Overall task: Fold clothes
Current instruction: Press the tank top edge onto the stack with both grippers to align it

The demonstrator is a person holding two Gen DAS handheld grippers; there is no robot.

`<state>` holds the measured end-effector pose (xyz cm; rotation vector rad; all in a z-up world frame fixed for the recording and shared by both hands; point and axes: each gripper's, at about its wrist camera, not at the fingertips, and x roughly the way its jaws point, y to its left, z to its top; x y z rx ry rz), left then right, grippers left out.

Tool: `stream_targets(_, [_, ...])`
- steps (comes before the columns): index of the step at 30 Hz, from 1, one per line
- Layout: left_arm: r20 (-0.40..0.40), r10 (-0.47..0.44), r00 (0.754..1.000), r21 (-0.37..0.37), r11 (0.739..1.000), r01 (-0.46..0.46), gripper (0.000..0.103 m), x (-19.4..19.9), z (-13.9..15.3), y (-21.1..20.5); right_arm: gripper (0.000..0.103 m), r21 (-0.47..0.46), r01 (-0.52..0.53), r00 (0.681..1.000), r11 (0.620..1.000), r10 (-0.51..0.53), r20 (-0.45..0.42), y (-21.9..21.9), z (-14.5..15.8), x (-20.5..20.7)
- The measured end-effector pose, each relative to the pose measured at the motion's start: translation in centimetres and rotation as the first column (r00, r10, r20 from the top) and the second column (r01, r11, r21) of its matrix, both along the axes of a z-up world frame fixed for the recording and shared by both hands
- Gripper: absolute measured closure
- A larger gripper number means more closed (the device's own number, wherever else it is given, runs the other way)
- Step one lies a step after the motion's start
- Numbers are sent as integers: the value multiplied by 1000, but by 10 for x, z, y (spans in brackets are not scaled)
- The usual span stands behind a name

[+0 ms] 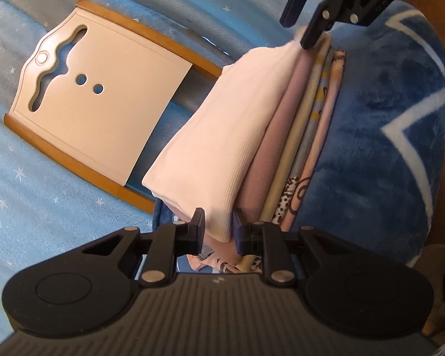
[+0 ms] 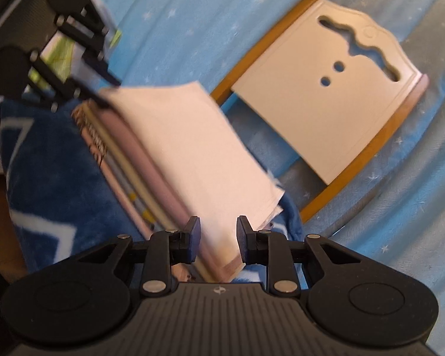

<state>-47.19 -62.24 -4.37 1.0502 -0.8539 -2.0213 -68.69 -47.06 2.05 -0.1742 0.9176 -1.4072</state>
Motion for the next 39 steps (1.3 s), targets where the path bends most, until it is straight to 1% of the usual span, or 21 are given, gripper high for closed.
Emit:
stream_targets(4, [13, -7, 1000, -4, 1000, 7, 85, 0, -2, -4, 78, 38, -11, 999, 999, 12, -33, -7, -5, -2])
stream_targets(6, [10, -9, 1000, -4, 1000, 9, 85, 1, -1, -5, 78, 40, -18, 997, 999, 20, -68, -9, -9, 0])
stream_targets(9, [28, -16, 999, -10, 1000, 16, 85, 1, -4, -5, 79, 60, -36, 989, 998, 44, -145, -10, -16, 3])
stream_targets(12, [44, -25, 999, -19, 999, 26, 85, 1, -5, -3, 81, 69, -36, 984, 997, 48, -174, -9, -21, 1])
stream_targets(13, [51, -28, 998, -23, 999, 30, 85, 0, -6, -3, 90, 72, -36, 982, 997, 48, -182, -8, -23, 1])
stream_targets(14, [59, -32, 998, -27, 999, 34, 87, -1, -7, -3, 100, 77, -38, 979, 996, 52, -197, -10, -24, 0])
stream_targets(15, [60, -35, 998, -30, 999, 36, 97, -1, -8, -3, 100, 81, -43, 974, 996, 60, -217, -11, -24, 0])
stream_targets(16, [59, -37, 998, -34, 999, 39, 97, -2, -7, -2, 100, 83, -49, 969, 995, 67, -238, -13, -24, -1])
stream_targets(18, [56, -42, 998, -40, 998, 44, 97, -3, -6, -2, 101, 38, -53, 951, 998, 62, -304, -13, -17, -2])
stream_targets(21, [53, -49, 997, -50, 997, 52, 97, -5, -5, 0, 101, -113, -32, 937, 993, -10, -349, -7, 2, -5])
stream_targets(23, [50, -54, 997, -56, 997, 57, 98, -7, -4, 0, 101, -117, -12, 950, 993, -26, -312, -4, -1, -3])
stream_targets(25, [51, -56, 997, -61, 996, 59, 98, -7, -6, 1, 101, -28, -26, 942, 999, 16, -335, -2, -24, 2])
stream_targets(27, [59, -55, 997, -62, 996, 58, 98, -4, -12, 2, 101, 18, -33, 945, 999, 37, -324, 2, -41, 5])
stream_targets(28, [63, -54, 997, -63, 996, 58, 98, -2, -15, 2, 98, 38, -34, 948, 999, 45, -315, 3, -49, 6])
stream_targets(30, [65, -56, 996, -72, 996, 61, 98, 0, -15, 3, 98, 28, -15, 964, 999, 22, -264, 3, -46, 5])
stream_targets(32, [71, -56, 996, -84, 995, 62, 98, 0, -13, 3, 98, 26, -12, 968, 1000, 18, -250, 1, -42, 5])
stream_targets(36, [65, -51, 997, -112, 992, 58, 98, 1, -8, 4, 98, 5, -25, 967, 1000, 25, -252, 3, -34, 8])
stream_targets(37, [63, -48, 997, -107, 993, 54, 98, 2, -10, 4, 99, -4, -29, 967, 1000, 27, -253, 4, -34, 9])
stream_targets(39, [58, -40, 998, -86, 995, 45, 98, 3, -15, 5, 99, 9, -31, 968, 999, 32, -250, 7, -36, 10])
